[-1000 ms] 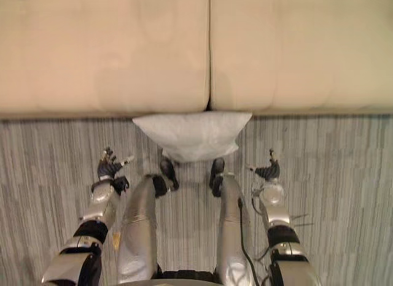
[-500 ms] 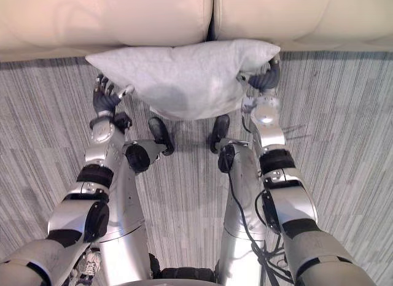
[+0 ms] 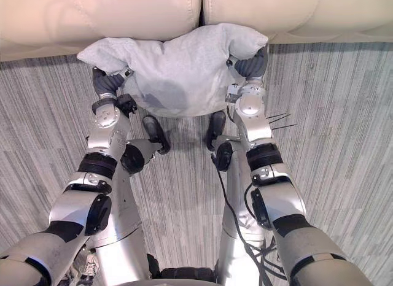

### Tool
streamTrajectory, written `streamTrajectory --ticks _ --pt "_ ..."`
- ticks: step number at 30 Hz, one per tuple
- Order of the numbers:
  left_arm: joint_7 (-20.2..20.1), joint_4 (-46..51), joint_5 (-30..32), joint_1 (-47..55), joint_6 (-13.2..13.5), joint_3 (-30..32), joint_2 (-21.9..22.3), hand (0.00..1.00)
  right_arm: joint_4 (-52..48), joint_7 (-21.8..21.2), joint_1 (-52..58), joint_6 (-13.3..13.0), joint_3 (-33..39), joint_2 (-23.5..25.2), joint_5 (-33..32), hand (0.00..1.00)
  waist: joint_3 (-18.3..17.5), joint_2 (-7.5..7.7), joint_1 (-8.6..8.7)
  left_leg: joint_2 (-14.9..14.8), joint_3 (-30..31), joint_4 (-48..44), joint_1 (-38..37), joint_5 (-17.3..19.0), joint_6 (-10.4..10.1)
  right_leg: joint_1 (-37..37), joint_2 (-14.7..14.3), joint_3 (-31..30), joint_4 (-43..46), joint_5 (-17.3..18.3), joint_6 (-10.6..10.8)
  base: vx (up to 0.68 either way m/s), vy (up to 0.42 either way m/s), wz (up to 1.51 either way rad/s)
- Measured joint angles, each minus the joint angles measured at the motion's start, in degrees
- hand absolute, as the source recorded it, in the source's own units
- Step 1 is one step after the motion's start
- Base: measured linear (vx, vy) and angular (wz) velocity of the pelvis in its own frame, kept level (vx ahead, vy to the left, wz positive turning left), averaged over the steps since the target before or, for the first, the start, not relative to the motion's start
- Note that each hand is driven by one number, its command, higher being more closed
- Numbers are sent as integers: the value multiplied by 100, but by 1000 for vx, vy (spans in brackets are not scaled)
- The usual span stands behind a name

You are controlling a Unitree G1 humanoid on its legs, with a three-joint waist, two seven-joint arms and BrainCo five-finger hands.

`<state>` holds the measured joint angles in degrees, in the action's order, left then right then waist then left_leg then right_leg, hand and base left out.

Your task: Pick up cushions and gather them together orderly.

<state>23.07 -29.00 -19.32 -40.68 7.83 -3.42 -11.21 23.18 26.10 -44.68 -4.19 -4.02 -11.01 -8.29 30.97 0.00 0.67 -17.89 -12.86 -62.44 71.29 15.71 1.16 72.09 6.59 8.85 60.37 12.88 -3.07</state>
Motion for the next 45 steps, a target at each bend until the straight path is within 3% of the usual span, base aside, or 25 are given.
streamTrajectory --ticks 3,5,7,11,15,17,20,26,27,29,31,33,36,37,38,39,40,41,42,43,45 --pt "-2 775 137 823 52 -192 94 100 -1091 -53 1045 -193 -106 69 148 100 -46 -6 -6 78 -177 688 -1093 -23 -98 -1054 -40 21 -717 -61 89 -66 -42 -4" --pt "-5 1279 224 1472 135 -415 210 100 -1627 -109 1798 -262 -110 177 238 100 -271 -10 -10 116 -302 1104 -1739 -71 -133 -1673 -37 57 -1120 -117 154 17 -39 2" --pt "-66 1687 333 2336 264 -635 393 100 -2096 -184 2815 -412 -112 215 391 100 -796 -11 -3 224 -388 1564 -2381 -103 -188 -2300 -39 71 -1558 -122 188 162 -12 4" --pt "-328 2389 498 3637 358 -806 535 100 -2960 -618 4318 -537 -113 215 493 100 -1314 -29 13 408 -552 2430 -3859 -191 -242 -3772 -42 144 -2415 -171 260 227 35 4" --pt "-560 2672 667 4464 416 -830 525 100 -3114 -1022 5080 -628 -116 287 637 100 -1798 -40 21 640 -629 3222 -4740 -284 -312 -4628 -51 150 -3170 -266 392 268 46 2" --pt "-616 2672 857 4736 423 -824 521 100 -2881 -1244 5136 -630 -111 252 664 100 -1989 -109 37 802 -655 3768 -5166 -458 -293 -5077 -93 113 -3815 -513 453 202 50 -9" --pt "-663 2685 939 4976 426 -821 521 100 -2596 -1414 5095 -619 -105 202 665 100 -2036 -162 13 887 -687 4117 -5625 -494 -298 -5545 -188 -20 -4384 -806 493 185 66 -36" --pt "-777 2781 994 5104 422 -818 520 100 -2509 -1500 5058 -617 -105 95 664 100 -2067 -146 34 1005 -778 4223 -6152 -299 -258 -5757 -129 -319 -4203 -840 580 92 86 -31" --pt "-812 2792 1046 5108 404 -820 521 100 -2336 -1500 5018 -618 -97 80 665 100 -2061 -139 61 1016 -764 4189 -6347 -60 -250 -5599 -59 -331 -3534 -724 739 27 110 -16" --pt "-821 2793 1054 5142 384 -820 515 100 -2250 -1502 5019 -619 -98 73 672 100 -2058 -137 151 1075 -723 4116 -6453 63 -223 -5444 56 -333 -2935 -669 811 14 101 5" --pt "-869 2805 1116 5220 361 -828 459 100 -2093 -1507 5053 -616 -95 53 681 100 -2031 -112 226 1239 -593 4081 -6709 325 -31 -5055 300 -342 -1879 -528 665 59 71 22" --pt "-880 2845 1118 5217 360 -827 397 100 -2029 -1522 5066 -616 -100 64 694 100 -2043 -93 228 1249 -569 4031 -6713 422 -7 -4887 333 -249 -2086 -285 685 103 -8 13" --pt "-909 2880 1119 5200 360 -831 297 100 -1993 -1630 5146 -559 -91 55 707 100 -2029 -122 241 1288 -349 4189 -6739 472 -66 -4598 167 -220 -3426 -515 739 221 -86 36" --pt "-918 2880 1120 5209 356 -831 289 100 -1993 -1642 5230 -545 -64 52 731 100 -2036 -111 307 1304 -233 4194 -6800 528 -230 -4585 100 -317 -3898 -756 682 382 -200 77" --pt "-932 2871 1122 5229 335 -875 331 100 -1996 -1647 5341 -539 -17 30 762 100 -2037 -156 382 1277 -30 4090 -6903 628 -469 -4673 -29 -563 -3830 -1326 598 471 -231 68" --pt "-948 2855 1129 5247 318 -914 378 100 -1996 -1650 5369 -522 6 5 779 100 -2059 -307 357 1178 62 4059 -6922 651 -525 -4670 -65 -481 -3677 -1221 520 456 -192 43" --pt "-989 2856 1171 5272 319 -977 455 100 -2007 -1664 5395 -504 76 -66 822 100 -2116 -396 340 1072 185 3911 -6897 474 -779 -4671 -83 -351 -3470 -1039 399 437 -172 28" --pt "-1063 2856 1230 5258 319 -984 502 100 -2033 -1672 5394 -471 176 -73 841 100 -2152 -452 351 984 308 3529 -6705 231 -842 -4744 -82 -204 -3434 -965 307 426 -173 32" --pt "-1084 2852 1234 5236 317 -998 521 100 -2063 -1672 5404 -465 213 -76 842 100 -2152 -452 357 978 325 3303 -6606 101 -862 -4820 -80 -160 -3476 -940 269 398 -181 37" --pt "-1176 2843 1247 5200 312 -1010 556 100 -2215 -1672 5454 -439 299 -137 842 100 -2145 -447 346 873 331 2626 -6343 -250 -818 -5084 -79 -84 -3674 -911 225 354 -139 26" --pt "-1205 2839 1268 5182 314 -1088 586 100 -2481 -1656 5519 -438 386 -173 840 100 -2138 -437 305 672 222 1799 -5964 -207 -782 -5542 -64 -19 -4005 -903 213 298 -84 23"
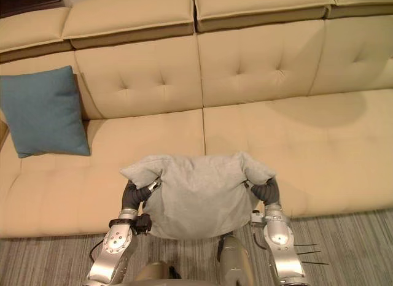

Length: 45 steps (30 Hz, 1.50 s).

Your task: Pick up cushions and gather them together orderly.

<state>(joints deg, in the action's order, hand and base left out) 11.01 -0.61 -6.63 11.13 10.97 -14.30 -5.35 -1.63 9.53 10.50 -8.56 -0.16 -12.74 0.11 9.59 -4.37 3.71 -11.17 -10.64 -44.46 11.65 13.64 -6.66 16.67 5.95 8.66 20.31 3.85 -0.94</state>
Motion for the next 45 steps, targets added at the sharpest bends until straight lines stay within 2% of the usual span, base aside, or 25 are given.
streamTrajectory --ticks 2,3,4,5,6,7,9,11,14,18,20,24,29,33,37,39,40,45 --pt "-96 1 -1 -6 1 -34 -5 100 -298 38 1 -8 17 0 0 100 0 4 -11 -95 -240 -132 296 131 211 -322 70 49 -199 2 2 200 18 11" --pt "-96 1 0 -28 2 -33 -8 100 -447 43 0 -11 25 -4 1 100 -8 -4 -48 -88 -350 99 482 178 291 -351 120 50 -244 10 15 139 88 -9" --pt "-97 1 0 -81 2 -36 -17 100 -479 45 -62 -61 53 -5 2 100 -15 -19 -108 -35 -390 762 603 106 295 -319 165 50 -237 64 104 125 147 -16" --pt "-98 1 5 -106 1 -46 -19 100 -477 45 -79 -62 86 -10 5 100 -28 -62 -135 -1 -371 1343 604 -279 291 -298 133 25 -204 137 220 75 166 -22" --pt "-98 1 7 -112 18 -85 14 100 -434 44 -126 -60 139 -28 21 100 -85 -214 -148 -63 -272 1892 640 -564 263 -233 7 -19 -108 275 368 70 211 -8" --pt "-98 -1 8 -160 9 -94 -92 100 -341 46 -156 -14 148 127 43 100 -83 -87 -124 71 -271 2070 591 -497 306 -67 104 -144 99 347 425 46 168 0" --pt "-95 -1 8 -145 9 -85 -221 100 -302 44 -120 -3 144 347 54 100 -93 33 -128 285 -390 2254 575 -552 387 99 255 -376 182 355 439 32 184 -1" --pt "-88 0 10 -144 9 -69 -277 100 -127 50 -223 8 136 446 66 100 -94 43 -133 433 -516 2409 544 -586 446 160 336 -612 96 347 455 3 138 -15" --pt "-29 5 23 -236 9 -25 -272 100 73 193 -468 26 49 545 132 100 -93 44 -134 516 -626 2564 541 -618 494 159 360 -784 -240 162 681 -12 64 -20" --pt "338 5 102 -772 7 117 -206 100 89 552 -1112 24 -83 555 224 100 -72 78 -116 532 -705 2723 581 -724 530 194 323 -849 -520 -54 683 -21 17 -12" --pt "764 4 128 -1448 11 145 -202 100 140 863 -1776 15 -107 550 232 100 -37 137 -120 618 -711 3051 687 -995 555 342 326 -866 -741 -268 647 -42 7 3" --pt "1352 -56 163 -2207 13 154 -203 100 537 1241 -2701 7 -172 536 275 100 4 187 -141 617 -705 3340 798 -1260 536 516 313 -861 -835 -395 627 -40 -25 7" --pt "2054 -750 386 -3571 10 340 -263 100 988 1715 -3938 22 -270 313 499 100 205 213 -186 607 -661 3435 1020 -1467 528 813 294 -834 -704 -431 607 -64 -32 7" --pt "2663 -1710 645 -5302 -6 412 -545 100 1703 2328 -5650 72 -166 87 781 100 597 203 -179 642 -665 3779 1349 -1856 543 1318 272 -857 -635 -605 587 -136 -25 4" --pt "2915 -2601 707 -6668 -5 592 -693 100 2383 2742 -7056 160 -12 -168 1154 100 997 187 -154 694 -643 4311 1529 -2323 508 1740 202 -843 -623 -738 531 -77 -38 1" --pt "2907 -3063 685 -7180 -6 597 -727 100 2660 2803 -7535 268 -14 -360 1170 100 1044 178 -147 713 -630 4582 1675 -2539 486 2040 186 -833 -535 -747 524 -64 -51 5" --pt "2894 -3330 646 -7463 -8 596 -747 0 2850 2831 -7804 294 3 -441 1169 0 1147 174 -135 718 -621 4717 1697 -2645 470 2139 186 -826 -481 -750 520 -49 -53 5" --pt "2861 -3886 595 -8083 -80 607 -800 0 3447 2983 -8430 410 213 -677 1148 0 1357 112 -130 731 -587 4961 1959 -2844 312 2585 193 -839 -340 -748 518 -15 -52 1"
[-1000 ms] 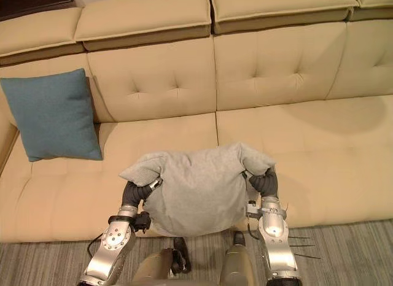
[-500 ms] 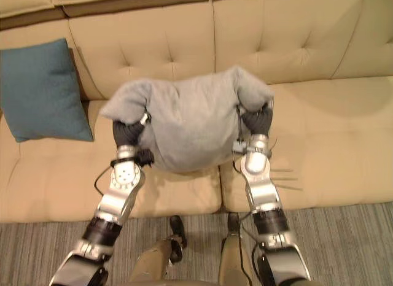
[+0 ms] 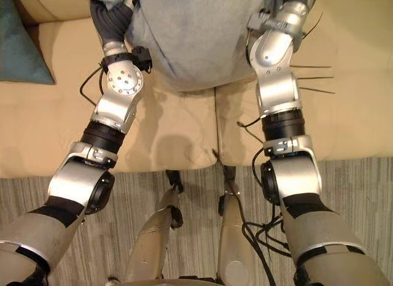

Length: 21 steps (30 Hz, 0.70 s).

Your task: Pick up cushions and gather them together orderly.

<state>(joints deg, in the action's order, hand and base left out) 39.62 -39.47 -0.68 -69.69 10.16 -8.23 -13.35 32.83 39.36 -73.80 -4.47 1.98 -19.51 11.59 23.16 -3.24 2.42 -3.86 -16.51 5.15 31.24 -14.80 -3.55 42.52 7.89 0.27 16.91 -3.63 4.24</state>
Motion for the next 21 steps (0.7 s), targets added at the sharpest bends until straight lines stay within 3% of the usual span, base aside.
streamTrajectory --ticks 4,12,18,21 --pt "-317 -231 -360 -473 7 22 -210 0 215 23 -239 31 53 -208 -193 0 2 -1 0 -22 -3 2 360 -87 -22 422 4 5 142 3 -4 2 -40 2" --pt "-965 -237 -769 -576 4 52 -619 0 92 -405 -341 25 318 -505 -1033 0 7 -3 2 -103 -38 -17 459 -100 -64 512 16 161 291 78 -99 4 -26 7" --pt "-1336 -199 -1134 -449 0 725 -1364 0 -69 -867 -171 -77 612 -1094 -2002 0 6 -3 -29 -113 -66 -117 454 -106 -55 489 32 176 399 79 -102 -3 -11 3" --pt "-1448 -98 -1411 -84 3 965 -1474 0 -230 -978 235 -88 775 -1278 -2292 0 6 -2 -31 -117 -104 -29 254 -77 -86 321 35 218 449 165 -150 -5 -30 7"
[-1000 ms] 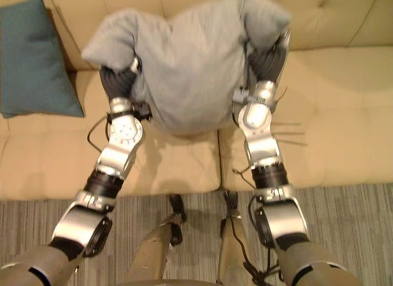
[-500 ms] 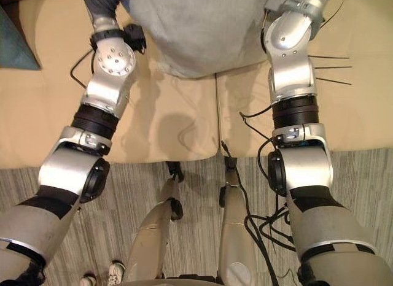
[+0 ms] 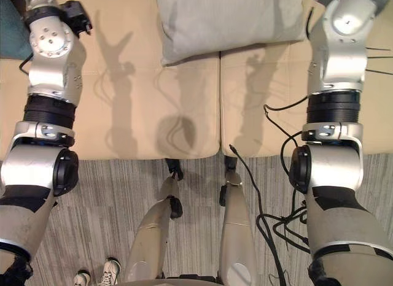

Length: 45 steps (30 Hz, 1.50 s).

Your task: Pick up cushions and gather them together orderly.

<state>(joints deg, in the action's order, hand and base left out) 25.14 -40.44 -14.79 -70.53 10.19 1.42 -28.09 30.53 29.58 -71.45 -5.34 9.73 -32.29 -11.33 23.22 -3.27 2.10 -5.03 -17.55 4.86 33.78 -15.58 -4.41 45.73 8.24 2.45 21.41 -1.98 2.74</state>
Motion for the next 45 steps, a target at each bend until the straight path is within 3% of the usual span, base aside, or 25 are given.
streamTrajectory --ticks 6,9,12,14,17,19,25,32,36,38,40,41,42,43,44,45 --pt "-336 760 -448 1526 33 276 129 0 -654 -431 1418 -106 113 -68 -285 0 -1 3 12 -54 -230 42 -346 131 79 -286 4 17 95 138 -9 14 -49 0" --pt "-558 1451 -425 3000 115 255 613 0 -1249 -785 2992 -110 114 27 -256 0 -5 8 10 -46 -207 29 -631 172 138 -589 20 50 143 306 12 76 -73 7" --pt "-859 1902 -222 4762 136 10 1298 0 -1883 -1156 4755 -121 116 553 -100 0 -31 18 -5 -71 -200 -160 -943 400 158 -987 37 81 171 497 14 91 -80 5" --pt "-1225 1918 -62 5943 119 -216 1785 0 -1943 -1454 5929 -137 118 1152 206 0 -82 19 -24 -90 -213 -283 -1241 575 140 -1342 41 96 164 633 26 122 -72 -2" --pt "-1528 1825 149 6878 92 -329 2003 0 -1871 -1680 7078 -148 117 1712 576 0 -370 22 -46 -99 -208 -330 -1497 719 85 -1636 39 125 131 760 51 127 -41 0" --pt "-1786 1150 600 7435 83 -287 2015 0 -1257 -1958 7858 -171 99 2049 1210 0 -773 20 -9 -88 -136 -342 -1839 792 56 -2071 26 217 -9 843 68 180 -26 6" --pt "-2057 -326 1234 7973 -22 176 1967 0 530 -2256 8304 -215 126 2078 1676 0 -1294 42 30 -103 -65 -264 -2515 930 13 -2935 -97 233 -552 779 133 91 5 -5" --pt "-2144 -770 1664 8243 -44 372 1813 0 1337 -2481 8327 -211 283 2051 1873 0 -1526 144 32 -39 -102 -8 -3150 944 21 -3596 -117 186 -1064 569 239 -1 38 -7" --pt "-2144 -842 1666 8214 -45 368 1813 0 1376 -2478 8239 -193 280 2051 1879 0 -1547 235 24 10 -255 40 -3282 948 26 -3631 -107 4 -1112 462 265 -22 49 -23" --pt "-2132 -838 1665 8095 -45 353 1806 0 1367 -2464 8066 -138 256 2072 1879 0 -1473 349 0 11 -482 -105 -3196 976 71 -3455 -124 -258 -1102 303 284 -60 31 -50" --pt "-2127 -801 1661 7950 -45 308 1780 0 1334 -2431 7937 -79 131 2070 1878 0 -1449 428 -9 -24 -604 -476 -2879 1080 215 -3273 -107 -373 -1091 140 337 -72 11 -41" --pt "-2123 -726 1654 7782 -78 314 1810 0 1243 -2416 7928 -81 94 2064 1874 0 -1421 453 2 -105 -650 -893 -2556 1197 345 -3010 -105 -453 -985 -86 460 -97 13 -37" --pt "-2107 -638 1648 7768 -93 342 1853 0 1228 -2412 7906 -75 100 2058 1870 0 -1412 371 -25 -261 -660 -989 -2471 1226 379 -2974 -150 -448 -975 -181 490 -150 -18 -38" --pt "-2051 -457 1645 7711 -86 401 1883 0 1213 -2362 7827 -42 77 2131 1868 0 -1321 322 -70 -412 -744 -1170 -2410 1271 432 -2660 -150 -325 324 405 196 -216 -92 -3" --pt "-1973 -279 1640 7721 -97 376 1894 0 1168 -2336 7998 -39 54 2237 1866 0 -1308 342 -77 -423 -628 -1360 -2391 1323 492 -2588 -36 -260 2167 1035 116 -222 -129 12" --pt "-1955 -225 1639 7733 -101 378 1897 0 1164 -2333 8069 -41 31 2276 1866 0 -1305 349 -91 -416 -594 -1417 -2381 1338 513 -2610 9 -282 2747 1167 153 -173 -131 27"
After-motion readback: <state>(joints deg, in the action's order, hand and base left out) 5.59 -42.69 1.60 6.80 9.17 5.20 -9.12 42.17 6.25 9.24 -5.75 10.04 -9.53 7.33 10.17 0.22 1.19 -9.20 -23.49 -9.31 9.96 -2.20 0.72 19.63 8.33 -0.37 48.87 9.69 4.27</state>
